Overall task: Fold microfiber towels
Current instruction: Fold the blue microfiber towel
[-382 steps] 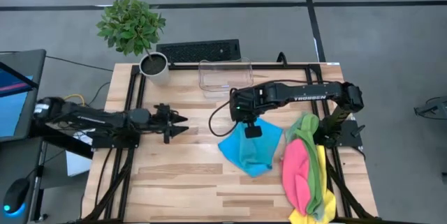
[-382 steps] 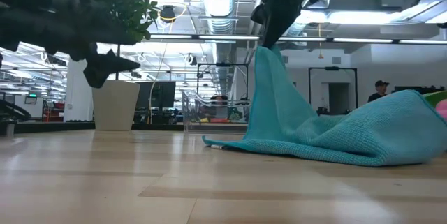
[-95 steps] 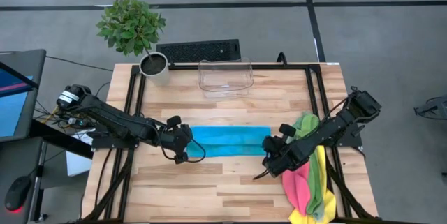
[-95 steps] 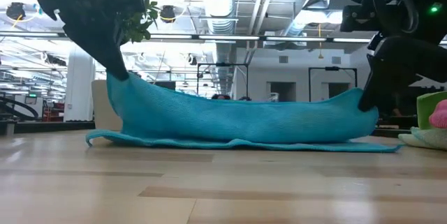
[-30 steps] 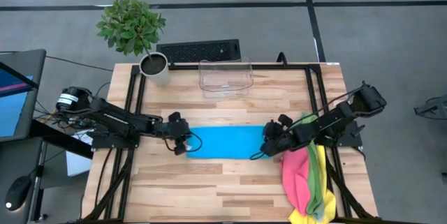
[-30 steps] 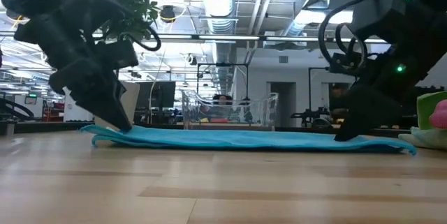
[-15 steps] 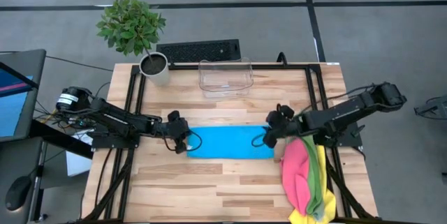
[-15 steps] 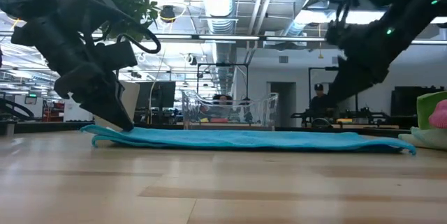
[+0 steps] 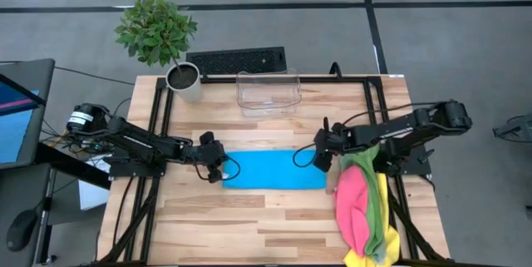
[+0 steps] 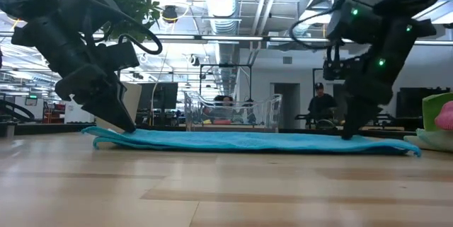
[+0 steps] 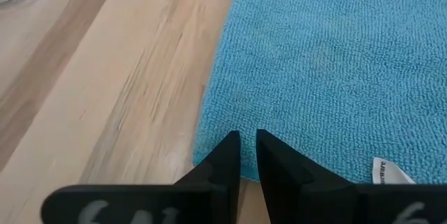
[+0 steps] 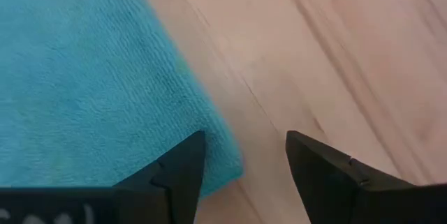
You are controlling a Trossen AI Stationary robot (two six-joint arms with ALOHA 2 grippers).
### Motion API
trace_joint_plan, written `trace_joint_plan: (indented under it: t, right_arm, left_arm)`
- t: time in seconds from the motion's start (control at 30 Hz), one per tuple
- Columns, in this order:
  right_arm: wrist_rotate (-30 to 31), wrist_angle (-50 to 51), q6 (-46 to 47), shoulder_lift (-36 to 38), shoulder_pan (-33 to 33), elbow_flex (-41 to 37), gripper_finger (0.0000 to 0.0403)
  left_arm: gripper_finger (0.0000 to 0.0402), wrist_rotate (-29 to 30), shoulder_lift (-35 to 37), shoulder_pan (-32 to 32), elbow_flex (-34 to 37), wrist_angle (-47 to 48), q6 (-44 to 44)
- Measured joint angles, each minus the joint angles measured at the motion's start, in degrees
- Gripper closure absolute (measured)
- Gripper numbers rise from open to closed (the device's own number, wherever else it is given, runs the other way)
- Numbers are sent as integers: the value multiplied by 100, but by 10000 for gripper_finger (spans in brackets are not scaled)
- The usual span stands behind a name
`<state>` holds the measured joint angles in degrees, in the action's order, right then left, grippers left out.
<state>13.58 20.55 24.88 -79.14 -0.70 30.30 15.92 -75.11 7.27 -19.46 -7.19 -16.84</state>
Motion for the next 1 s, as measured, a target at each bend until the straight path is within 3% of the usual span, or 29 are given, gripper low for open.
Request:
trace_joint_plan:
  t: [0.17, 0.43, 0.63, 0.77, 1.0]
  right_arm:
    - [-89, -52, -43, -252, 41, 28, 216]
    - [-170, 185, -50, 37, -80, 56, 382]
    - [-179, 512, 26, 376, -82, 546, 367]
    - [-257, 491, -126, 376, -80, 922, 385]
    - [-476, 132, -198, -282, -80, 1517, 378]
  left_arm:
    - [364, 47, 0, 0, 0, -2, 9]
    - [364, 55, 0, 0, -2, -3, 24]
    - [364, 55, 0, 0, -2, -28, 9]
    - [364, 55, 0, 0, -2, -40, -20]
    - [364, 40, 0, 2, -2, -203, -22]
